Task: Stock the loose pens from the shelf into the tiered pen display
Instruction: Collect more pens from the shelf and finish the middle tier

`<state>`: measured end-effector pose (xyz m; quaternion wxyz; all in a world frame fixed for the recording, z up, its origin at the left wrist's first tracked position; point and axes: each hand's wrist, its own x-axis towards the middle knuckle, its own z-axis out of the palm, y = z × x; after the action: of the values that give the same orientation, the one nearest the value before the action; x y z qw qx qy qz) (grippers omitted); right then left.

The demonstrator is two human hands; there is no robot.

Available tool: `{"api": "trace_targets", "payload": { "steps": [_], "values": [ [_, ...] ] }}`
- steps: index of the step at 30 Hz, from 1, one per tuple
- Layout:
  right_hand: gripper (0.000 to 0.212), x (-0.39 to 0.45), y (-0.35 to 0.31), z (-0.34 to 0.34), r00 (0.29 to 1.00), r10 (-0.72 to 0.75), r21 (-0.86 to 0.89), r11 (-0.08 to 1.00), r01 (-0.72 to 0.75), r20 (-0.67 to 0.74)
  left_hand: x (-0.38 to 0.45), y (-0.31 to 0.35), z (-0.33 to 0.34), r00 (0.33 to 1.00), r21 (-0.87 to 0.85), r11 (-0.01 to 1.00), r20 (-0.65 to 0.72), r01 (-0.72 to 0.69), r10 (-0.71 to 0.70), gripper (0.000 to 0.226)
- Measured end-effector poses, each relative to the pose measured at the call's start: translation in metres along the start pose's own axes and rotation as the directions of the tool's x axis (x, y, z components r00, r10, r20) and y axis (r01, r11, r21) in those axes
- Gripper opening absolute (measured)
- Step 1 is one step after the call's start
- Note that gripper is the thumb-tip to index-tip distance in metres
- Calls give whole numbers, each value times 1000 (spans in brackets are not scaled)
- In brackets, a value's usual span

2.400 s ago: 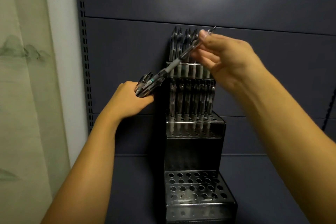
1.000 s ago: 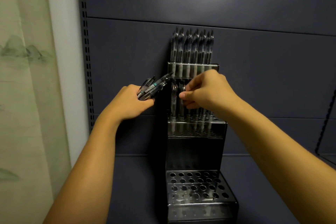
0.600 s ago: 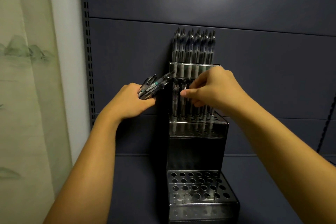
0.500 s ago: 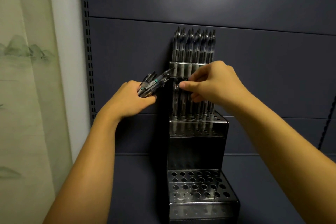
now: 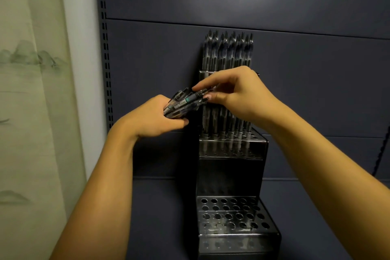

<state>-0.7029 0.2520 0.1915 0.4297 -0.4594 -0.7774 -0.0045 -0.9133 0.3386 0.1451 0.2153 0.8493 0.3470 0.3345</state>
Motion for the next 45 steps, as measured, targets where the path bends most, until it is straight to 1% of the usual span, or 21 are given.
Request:
{"api": "trace_targets", "payload": {
  "steps": [3,5,8,11,13,14,16,18,21,23,25,28,31,33,37,45],
  "values": [
    [28,0,2,-2,999,-45,28,999,44,30,-2,0,-2,999,-24,1000,35,-4,5,22],
    [26,0,3,-1,998,-65,79,995,63,23,-3,2,-3,999,-61,998,52,-8,11,23],
    [23,-1,6,1,996,-86,156,984,90,-35,-3,4,-2,998,-81,997,59,-15,20,23],
    [21,-3,8,2,988,-125,163,977,139,-93,-2,4,-1,998,-85,996,61,-11,16,31],
    [19,-4,9,4,983,-134,181,971,155,-122,-2,3,-1,998,-77,997,65,-15,20,29],
    [19,-4,10,5,981,-124,229,961,156,-148,-1,2,-2,998,-66,998,65,-14,19,29],
    [19,-2,11,1,970,-77,385,908,163,-229,-2,-2,-3,999,-31,999,45,-5,7,32],
    [15,0,11,-9,953,-31,504,843,187,-301,-2,-8,-4,1000,-16,1000,10,6,-5,35],
    [10,0,7,-25,949,61,656,736,166,-309,0,-15,-5,999,-28,999,-31,31,-32,40],
    [11,-2,5,-32,948,100,707,691,151,-301,2,-16,-4,997,-8,999,-56,48,-49,41],
    [6,-4,4,-36,946,116,696,705,135,-301,4,-17,-2,996,15,998,-67,63,-62,40],
    [10,-6,8,-41,933,155,639,763,96,-326,7,-20,-1,995,67,994,-54,82,-78,44],
    [8,-5,14,-42,927,204,509,860,-16,-315,8,-19,0,996,99,991,-40,88,-85,42],
    [8,-5,20,-40,926,247,448,889,-98,-287,8,-19,1,995,74,992,-17,102,-101,37],
    [10,-6,29,-33,918,302,398,899,-183,-259,9,-21,1,998,138,988,6,67,-68,38],
    [11,-8,29,-22,928,319,338,909,-242,-194,9,-20,1,998,138,989,16,53,-55,34]
  ]
}}
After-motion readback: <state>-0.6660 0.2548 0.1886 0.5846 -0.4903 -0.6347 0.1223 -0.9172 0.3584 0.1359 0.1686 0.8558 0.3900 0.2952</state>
